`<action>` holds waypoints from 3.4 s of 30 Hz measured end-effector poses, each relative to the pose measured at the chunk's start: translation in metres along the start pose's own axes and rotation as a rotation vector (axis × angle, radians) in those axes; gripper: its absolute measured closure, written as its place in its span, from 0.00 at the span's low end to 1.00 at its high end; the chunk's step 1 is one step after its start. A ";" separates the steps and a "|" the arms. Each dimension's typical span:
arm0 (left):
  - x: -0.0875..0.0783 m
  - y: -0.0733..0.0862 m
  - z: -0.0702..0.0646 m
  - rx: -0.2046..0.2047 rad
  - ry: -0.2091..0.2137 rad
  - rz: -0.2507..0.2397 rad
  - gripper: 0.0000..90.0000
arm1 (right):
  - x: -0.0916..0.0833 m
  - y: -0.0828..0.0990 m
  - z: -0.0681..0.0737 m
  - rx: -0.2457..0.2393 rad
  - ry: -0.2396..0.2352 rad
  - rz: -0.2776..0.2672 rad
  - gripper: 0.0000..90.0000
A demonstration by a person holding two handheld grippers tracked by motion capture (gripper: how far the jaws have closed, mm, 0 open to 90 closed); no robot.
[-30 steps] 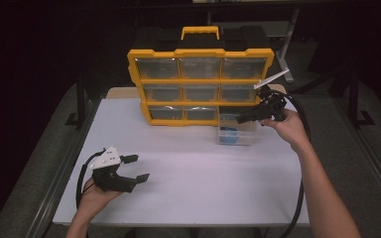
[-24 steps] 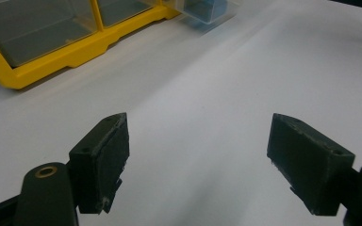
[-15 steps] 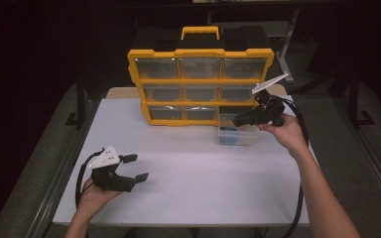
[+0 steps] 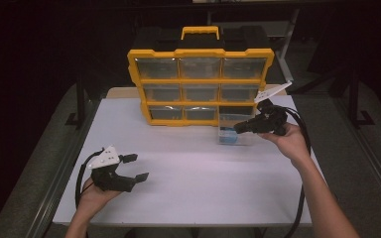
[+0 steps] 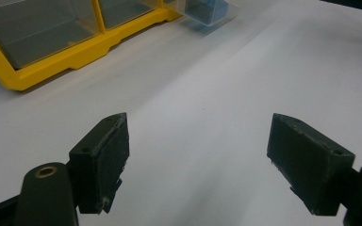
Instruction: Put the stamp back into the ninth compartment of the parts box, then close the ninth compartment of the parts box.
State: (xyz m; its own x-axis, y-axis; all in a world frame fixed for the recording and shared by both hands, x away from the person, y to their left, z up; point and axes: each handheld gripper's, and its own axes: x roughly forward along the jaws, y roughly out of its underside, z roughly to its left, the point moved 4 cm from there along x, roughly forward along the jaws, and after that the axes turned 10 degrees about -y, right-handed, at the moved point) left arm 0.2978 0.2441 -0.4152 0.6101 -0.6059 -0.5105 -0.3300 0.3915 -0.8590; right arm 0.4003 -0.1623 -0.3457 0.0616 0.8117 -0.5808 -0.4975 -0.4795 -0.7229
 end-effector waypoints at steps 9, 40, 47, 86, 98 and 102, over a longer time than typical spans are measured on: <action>0.000 0.000 -0.001 0.012 0.005 0.012 0.24 | 0.002 0.016 0.011 -0.017 -0.013 -0.007 0.94; 0.000 0.002 0.000 -0.008 -0.001 0.012 0.24 | 0.016 0.051 0.004 -0.003 0.010 0.002 0.99; -0.004 0.003 0.001 -0.010 -0.010 0.011 0.24 | 0.021 0.053 -0.001 -0.009 0.030 0.016 0.99; -0.007 0.004 0.000 -0.018 -0.009 0.007 0.24 | 0.042 0.047 -0.021 -0.007 0.140 0.072 0.99; -0.007 0.004 0.000 -0.023 -0.009 0.004 0.24 | 0.045 0.043 -0.023 -0.006 0.154 0.096 0.99; -0.007 0.004 0.000 -0.028 -0.010 0.002 0.24 | 0.045 0.042 -0.024 -0.003 0.157 0.098 0.99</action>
State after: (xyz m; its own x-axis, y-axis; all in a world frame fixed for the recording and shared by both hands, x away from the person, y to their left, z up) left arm 0.2923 0.2496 -0.4151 0.6169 -0.5980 -0.5117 -0.3510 0.3730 -0.8589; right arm 0.4031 -0.1536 -0.4113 0.1481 0.6992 -0.6994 -0.5048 -0.5547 -0.6614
